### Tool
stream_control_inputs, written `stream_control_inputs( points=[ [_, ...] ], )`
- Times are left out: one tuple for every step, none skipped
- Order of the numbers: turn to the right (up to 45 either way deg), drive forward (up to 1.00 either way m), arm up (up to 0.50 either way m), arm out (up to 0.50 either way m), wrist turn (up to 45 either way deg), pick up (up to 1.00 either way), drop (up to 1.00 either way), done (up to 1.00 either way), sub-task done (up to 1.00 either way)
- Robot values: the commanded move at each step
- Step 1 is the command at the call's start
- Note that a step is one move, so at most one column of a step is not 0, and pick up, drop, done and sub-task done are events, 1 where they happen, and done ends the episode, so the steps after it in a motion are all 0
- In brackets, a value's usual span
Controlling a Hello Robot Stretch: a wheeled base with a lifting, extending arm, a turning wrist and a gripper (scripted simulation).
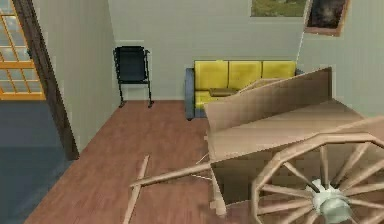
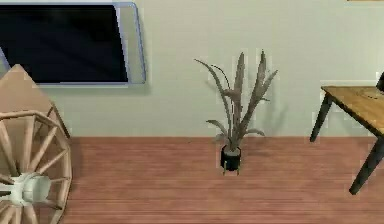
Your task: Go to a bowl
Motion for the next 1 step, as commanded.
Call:
stream_control_inputs(
  points=[
    [-36.0,0.00,0.00,0.00,0.0,0.00,0.00,0.00,0.00]
  ],
)
